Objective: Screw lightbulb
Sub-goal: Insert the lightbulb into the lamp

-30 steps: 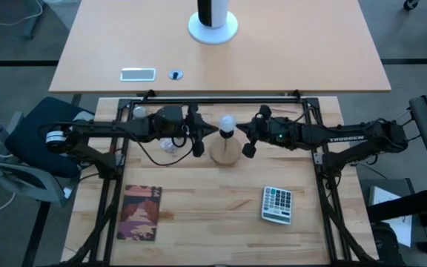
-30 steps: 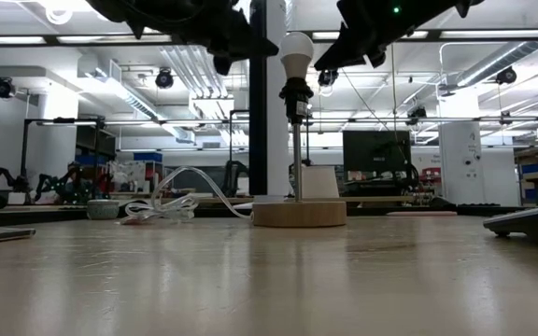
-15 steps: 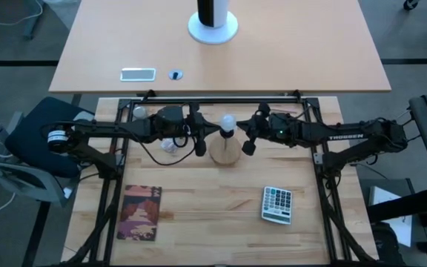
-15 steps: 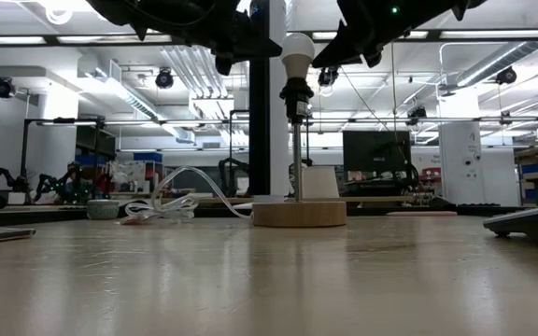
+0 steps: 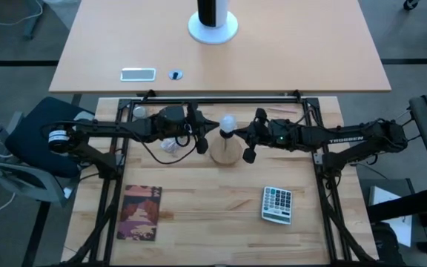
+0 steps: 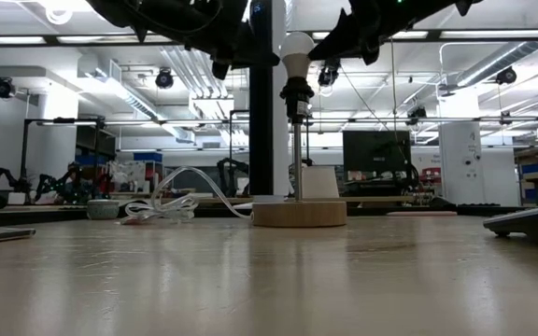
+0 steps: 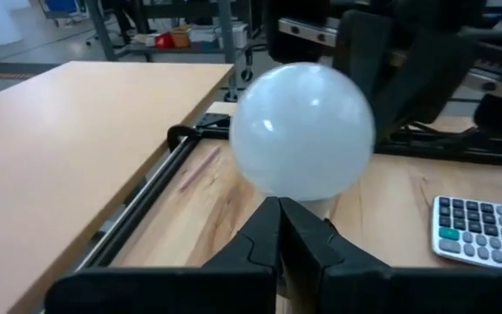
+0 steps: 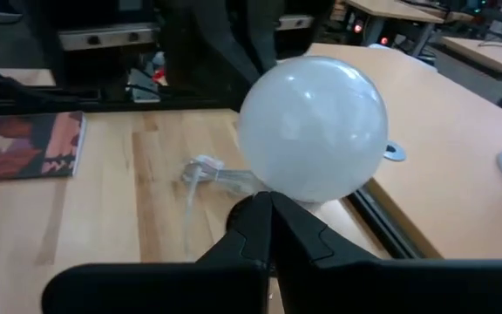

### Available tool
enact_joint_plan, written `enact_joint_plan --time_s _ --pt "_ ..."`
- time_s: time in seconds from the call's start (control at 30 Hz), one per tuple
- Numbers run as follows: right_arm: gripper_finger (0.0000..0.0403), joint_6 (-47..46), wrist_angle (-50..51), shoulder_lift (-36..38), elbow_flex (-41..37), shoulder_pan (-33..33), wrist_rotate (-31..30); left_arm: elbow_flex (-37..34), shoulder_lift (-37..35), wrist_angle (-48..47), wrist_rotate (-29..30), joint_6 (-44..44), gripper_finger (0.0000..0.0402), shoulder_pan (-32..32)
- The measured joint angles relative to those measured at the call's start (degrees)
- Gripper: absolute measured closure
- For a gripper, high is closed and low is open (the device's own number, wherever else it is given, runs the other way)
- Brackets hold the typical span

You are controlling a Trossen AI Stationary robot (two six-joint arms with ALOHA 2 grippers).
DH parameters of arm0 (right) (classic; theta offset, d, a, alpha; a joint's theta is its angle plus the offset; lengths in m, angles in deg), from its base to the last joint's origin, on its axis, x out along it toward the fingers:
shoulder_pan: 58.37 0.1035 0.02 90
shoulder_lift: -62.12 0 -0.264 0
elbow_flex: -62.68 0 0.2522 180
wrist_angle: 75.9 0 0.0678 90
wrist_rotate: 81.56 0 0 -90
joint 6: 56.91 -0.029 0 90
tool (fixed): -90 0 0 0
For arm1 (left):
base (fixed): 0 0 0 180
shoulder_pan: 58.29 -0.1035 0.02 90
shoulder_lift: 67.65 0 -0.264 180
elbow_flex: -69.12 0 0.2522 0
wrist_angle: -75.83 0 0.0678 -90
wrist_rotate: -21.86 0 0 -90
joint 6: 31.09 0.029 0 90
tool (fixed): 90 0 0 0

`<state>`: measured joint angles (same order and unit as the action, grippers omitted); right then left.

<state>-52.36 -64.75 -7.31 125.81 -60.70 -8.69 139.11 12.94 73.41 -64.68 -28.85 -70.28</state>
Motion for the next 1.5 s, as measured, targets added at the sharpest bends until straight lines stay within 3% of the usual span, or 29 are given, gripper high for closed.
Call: enact_joint_plan --time_s 0.33,0.47,0.73,0.9,1.17,1.5 --pt "0.0403 -1.07 4.09 0.44 0.07 0.5 -5.29 -0.02 -2.01 -3.56 -0.09 -1.18 0.0401 0.46" --pt "0.0403 1.12 3.37 0.33 0.07 -0.19 -8.29 0.0 -2.34 -3.38 -4.85 -1.29 0.0401 0.94" --pt "0.0403 3.5 -0.31 0.0 0.07 -1.6 -5.74 0.0 -0.68 -0.54 -5.35 -1.29 0.0401 0.92" --pt "0.0403 3.34 -0.2 0.0 0.07 -0.77 -5.35 0.0 -0.36 -0.58 -0.94 -1.29 0.0401 0.86" --pt "0.0403 2.28 -0.26 0.0 0.07 1.64 -4.75 0.0 -0.33 -0.87 0.69 -1.29 0.0401 0.72" --pt "0.0403 0.03 2.44 0.44 0.07 1.88 -7.58 0.02 -2.04 -2.34 -0.42 -1.77 0.0401 1.33"
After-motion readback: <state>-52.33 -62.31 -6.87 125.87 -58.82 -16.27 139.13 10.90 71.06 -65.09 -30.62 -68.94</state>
